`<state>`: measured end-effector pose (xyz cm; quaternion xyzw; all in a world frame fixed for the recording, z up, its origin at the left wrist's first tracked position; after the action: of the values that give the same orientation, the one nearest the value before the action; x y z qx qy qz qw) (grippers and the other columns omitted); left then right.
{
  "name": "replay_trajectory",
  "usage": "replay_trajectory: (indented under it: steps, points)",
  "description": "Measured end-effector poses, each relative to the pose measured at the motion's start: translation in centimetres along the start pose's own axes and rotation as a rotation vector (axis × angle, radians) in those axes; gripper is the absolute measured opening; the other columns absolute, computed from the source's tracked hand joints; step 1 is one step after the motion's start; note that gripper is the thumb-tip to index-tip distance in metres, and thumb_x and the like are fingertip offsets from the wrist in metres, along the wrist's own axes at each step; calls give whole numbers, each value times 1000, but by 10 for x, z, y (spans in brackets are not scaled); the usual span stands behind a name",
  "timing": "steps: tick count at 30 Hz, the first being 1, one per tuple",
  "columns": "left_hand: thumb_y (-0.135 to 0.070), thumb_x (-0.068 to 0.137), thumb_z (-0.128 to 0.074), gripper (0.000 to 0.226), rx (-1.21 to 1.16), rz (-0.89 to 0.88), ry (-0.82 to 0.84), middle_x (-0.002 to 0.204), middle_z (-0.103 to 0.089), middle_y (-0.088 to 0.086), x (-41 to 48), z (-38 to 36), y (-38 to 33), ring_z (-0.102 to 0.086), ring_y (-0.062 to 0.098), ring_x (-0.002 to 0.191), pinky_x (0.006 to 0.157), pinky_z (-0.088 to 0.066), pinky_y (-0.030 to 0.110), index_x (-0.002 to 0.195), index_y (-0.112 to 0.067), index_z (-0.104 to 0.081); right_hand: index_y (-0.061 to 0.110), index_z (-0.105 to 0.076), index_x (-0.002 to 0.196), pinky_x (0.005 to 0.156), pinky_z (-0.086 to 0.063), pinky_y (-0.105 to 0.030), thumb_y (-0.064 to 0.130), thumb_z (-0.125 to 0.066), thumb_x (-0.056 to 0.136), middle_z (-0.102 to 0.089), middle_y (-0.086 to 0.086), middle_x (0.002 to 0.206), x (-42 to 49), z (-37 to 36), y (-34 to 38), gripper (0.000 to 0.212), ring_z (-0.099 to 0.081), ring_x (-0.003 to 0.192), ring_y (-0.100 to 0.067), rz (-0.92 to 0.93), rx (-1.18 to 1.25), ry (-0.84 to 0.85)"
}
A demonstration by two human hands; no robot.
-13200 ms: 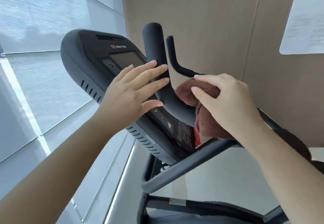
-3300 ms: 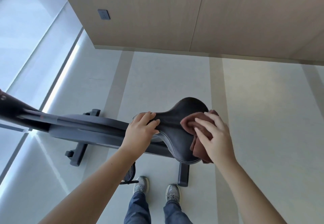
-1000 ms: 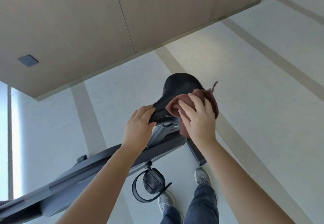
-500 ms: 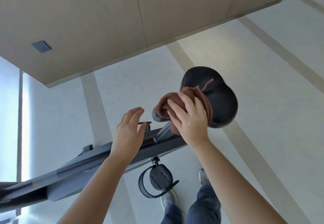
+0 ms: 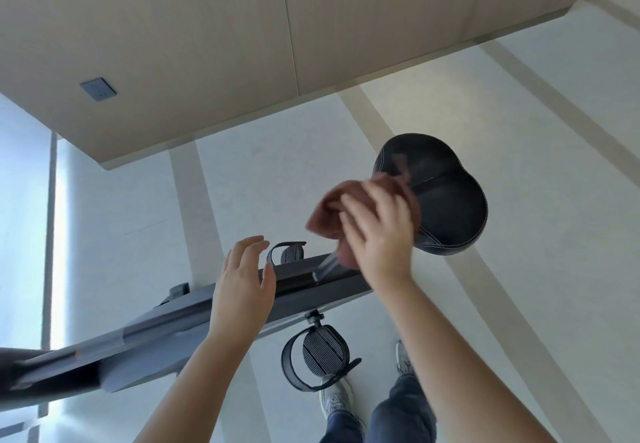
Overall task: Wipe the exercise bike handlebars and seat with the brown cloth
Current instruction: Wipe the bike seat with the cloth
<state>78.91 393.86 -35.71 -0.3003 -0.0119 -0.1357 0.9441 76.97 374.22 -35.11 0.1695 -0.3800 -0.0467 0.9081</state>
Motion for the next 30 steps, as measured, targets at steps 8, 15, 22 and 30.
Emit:
replay_trajectory:
  steps: [8,15,22,30]
  points:
    - [5,76,-65,34,36,-260,46,118,-59,18,8,-19,-55,-56,35,106,82,-49,47,110,2,-59,14,-71,96,87,-49,-45,19,-60,87,-65,-13,113,2,6,-6,15,-59,93,-40,-105,-70,44]
    - [-5,68,-77,45,121,-453,104,116,-61,23,27,-55,-110,-57,39,107,86,-48,52,109,4,-60,14,-71,98,82,-50,-44,16,-64,84,-65,-14,113,1,58,-67,16,-59,93,-39,-123,-194,140]
    - [-32,74,-74,60,162,-443,130,133,-48,20,51,-86,-144,-42,38,124,97,-36,52,123,-5,-53,13,-69,105,99,-37,-25,10,-67,81,-58,-8,121,8,79,-122,24,-53,112,-26,-378,162,204]
    - [-49,57,-79,71,214,-335,147,122,-58,21,62,-106,-161,-54,40,110,87,-43,56,110,-5,-64,14,-68,106,89,-26,2,12,-66,82,-57,1,113,84,32,-160,24,-49,103,-3,-429,494,504]
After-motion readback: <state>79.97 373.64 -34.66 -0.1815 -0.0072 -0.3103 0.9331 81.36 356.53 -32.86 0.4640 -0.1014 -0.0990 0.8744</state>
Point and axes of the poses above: each hand's wrist, its own x-axis towards the middle knuckle, its own z-axis out of the back of the hand, y = z × x, the point moved 5 cm from there along x, towards the middle knuckle
